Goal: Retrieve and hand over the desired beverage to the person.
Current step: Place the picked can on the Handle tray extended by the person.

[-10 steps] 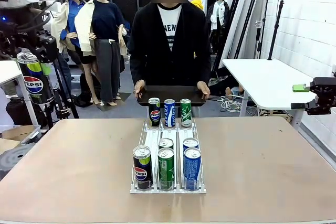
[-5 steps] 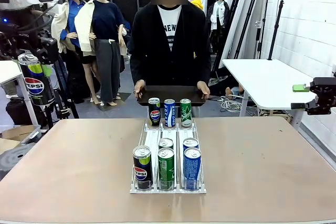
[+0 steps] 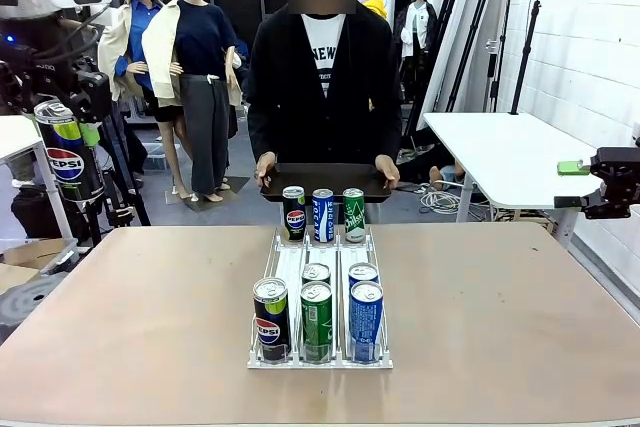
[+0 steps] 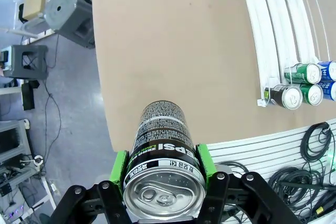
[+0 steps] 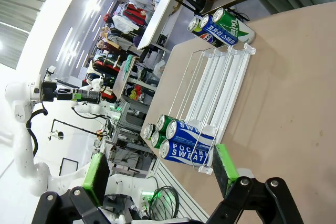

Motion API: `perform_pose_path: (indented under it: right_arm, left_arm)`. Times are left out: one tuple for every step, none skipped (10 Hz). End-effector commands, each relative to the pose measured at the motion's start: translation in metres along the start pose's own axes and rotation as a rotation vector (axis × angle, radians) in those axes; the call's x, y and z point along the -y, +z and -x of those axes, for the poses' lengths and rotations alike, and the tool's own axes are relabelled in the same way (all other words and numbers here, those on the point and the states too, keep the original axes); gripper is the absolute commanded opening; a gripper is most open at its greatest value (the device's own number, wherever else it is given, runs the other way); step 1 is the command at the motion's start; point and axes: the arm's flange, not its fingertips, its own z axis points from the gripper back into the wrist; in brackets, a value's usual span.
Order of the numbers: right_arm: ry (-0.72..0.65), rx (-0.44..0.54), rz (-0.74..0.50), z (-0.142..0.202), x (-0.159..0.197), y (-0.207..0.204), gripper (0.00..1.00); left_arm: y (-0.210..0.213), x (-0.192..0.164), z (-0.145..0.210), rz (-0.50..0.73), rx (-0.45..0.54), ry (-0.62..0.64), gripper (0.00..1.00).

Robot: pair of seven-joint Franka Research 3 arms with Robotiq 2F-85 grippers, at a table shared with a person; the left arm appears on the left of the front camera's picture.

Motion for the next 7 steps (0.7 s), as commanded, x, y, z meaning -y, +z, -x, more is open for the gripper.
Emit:
perform_pose_path:
  right_arm:
    - [0.002,0.002,0.004,0.0006,-0.0005,-0.0007,1.0]
    - [0.002,0.002,0.004,0.0006,-0.0005,-0.0007,1.0]
    - [0.002,0.002,0.004,0.0006,-0.0005,-0.0007,1.0]
    - [0.002,0.002,0.004,0.0006,-0.0005,-0.0007,1.0]
    - [0.002,0.002,0.004,0.0006,-0.0005,-0.0007,1.0]
    - [0.002,0.002,0.004,0.0006,-0.0005,-0.0007,1.0]
    - [0.002,0.002,0.004,0.0006,-0.0005,-0.0007,1.0]
  left_arm:
    - [0.0039,-0.0012,0.001,-0.006,0.01,0.0,0.0]
    - [0.0039,-0.0012,0.001,-0.006,0.01,0.0,0.0]
    - [0.0039,-0.0012,0.001,-0.006,0.01,0.0,0.0]
    - [0.0039,-0.0012,0.001,-0.006,0.01,0.0,0.0]
    - [0.0039,-0.0012,0.001,-0.006,0.01,0.0,0.0]
    - [0.0039,-0.0012,0.001,-0.006,0.01,0.0,0.0]
    - [0.0039,-0.0012,0.001,-0.006,0.01,0.0,0.0]
